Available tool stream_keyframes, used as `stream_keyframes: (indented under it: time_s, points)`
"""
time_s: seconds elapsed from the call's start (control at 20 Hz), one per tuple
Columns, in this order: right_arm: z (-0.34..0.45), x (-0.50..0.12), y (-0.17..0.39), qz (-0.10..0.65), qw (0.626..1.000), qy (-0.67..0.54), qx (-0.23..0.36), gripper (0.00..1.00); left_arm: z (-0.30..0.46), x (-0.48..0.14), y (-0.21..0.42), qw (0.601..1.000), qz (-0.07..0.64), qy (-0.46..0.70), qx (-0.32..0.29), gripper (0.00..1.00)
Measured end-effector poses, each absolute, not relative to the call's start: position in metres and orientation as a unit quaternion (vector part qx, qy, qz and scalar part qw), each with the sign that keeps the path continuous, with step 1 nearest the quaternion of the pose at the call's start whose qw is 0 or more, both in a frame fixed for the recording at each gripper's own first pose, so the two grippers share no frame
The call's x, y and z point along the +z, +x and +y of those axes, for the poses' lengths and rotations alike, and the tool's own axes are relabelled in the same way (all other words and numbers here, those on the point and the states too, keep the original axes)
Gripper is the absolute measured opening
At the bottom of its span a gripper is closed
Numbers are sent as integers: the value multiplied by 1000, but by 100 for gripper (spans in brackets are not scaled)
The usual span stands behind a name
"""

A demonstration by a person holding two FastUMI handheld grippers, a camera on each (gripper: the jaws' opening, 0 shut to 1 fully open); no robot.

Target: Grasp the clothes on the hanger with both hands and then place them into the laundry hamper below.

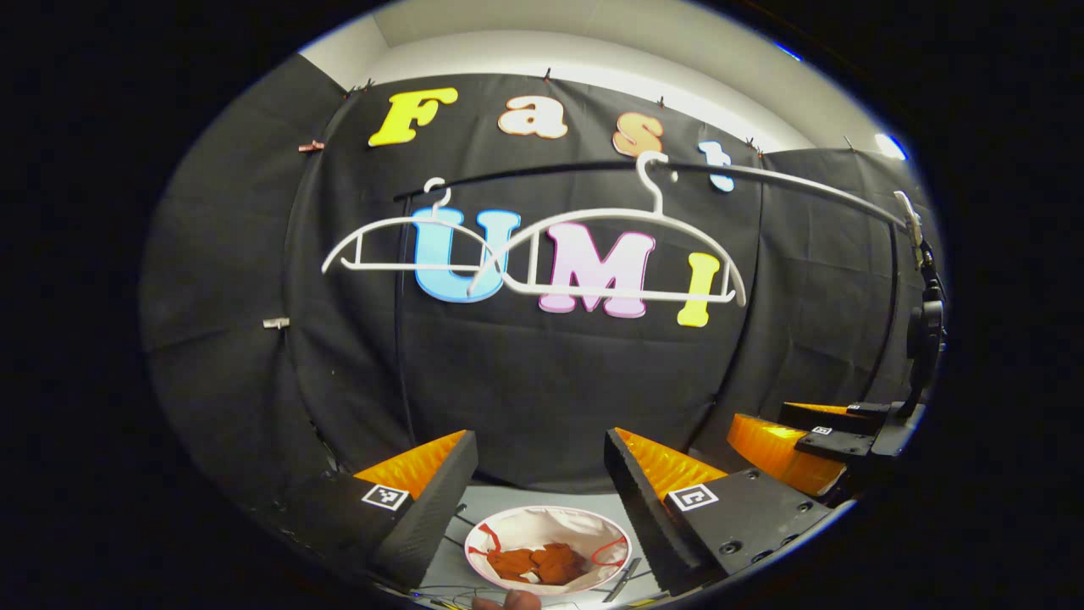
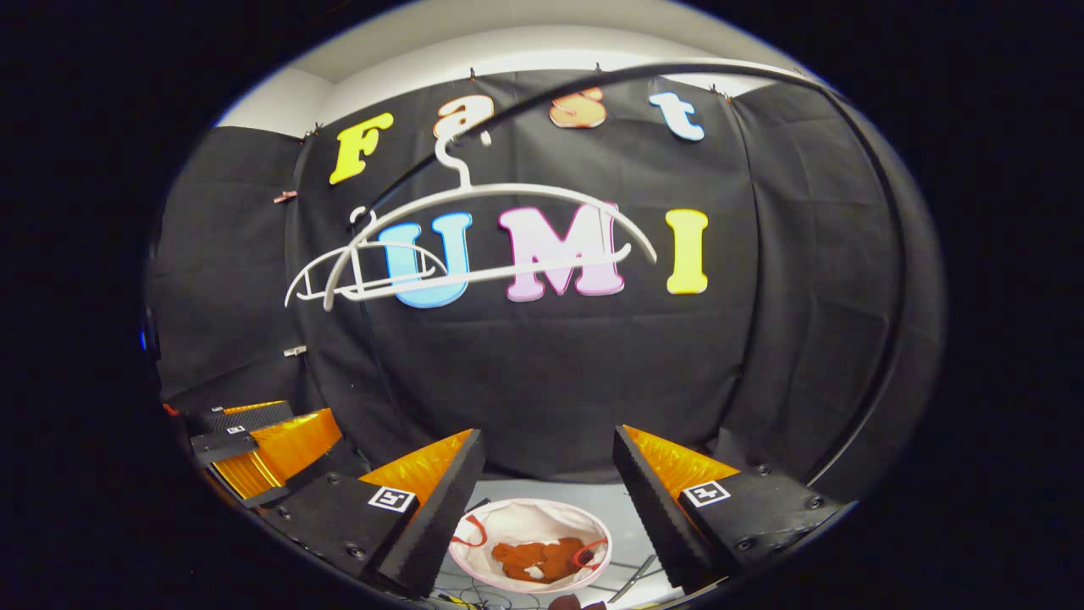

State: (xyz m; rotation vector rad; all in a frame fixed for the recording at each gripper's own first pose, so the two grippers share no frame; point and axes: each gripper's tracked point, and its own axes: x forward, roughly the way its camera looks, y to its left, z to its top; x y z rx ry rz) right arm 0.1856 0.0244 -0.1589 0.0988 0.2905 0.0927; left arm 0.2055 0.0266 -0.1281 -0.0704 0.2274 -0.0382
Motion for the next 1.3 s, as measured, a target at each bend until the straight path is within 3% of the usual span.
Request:
stream_keyframes:
  time_s: [0.45,0.5,0.6,0.95,1.3]
  points:
    - [11,-78,142,62,997,3,52,98,6,-59,152,998,54,13,-4,92]
    - [8,-75,136,63,997,6,54,94,3,-56,145,998,53,15,2,95]
    - [3,-59,120,56,996,15,62,100,-7,-45,129,999,45,13,9,92]
    - [-28,-32,88,23,996,34,77,98,-41,-13,77,999,23,20,41,92]
    - [-44,-5,74,-9,998,16,60,98,-66,12,63,999,-1,26,19,92]
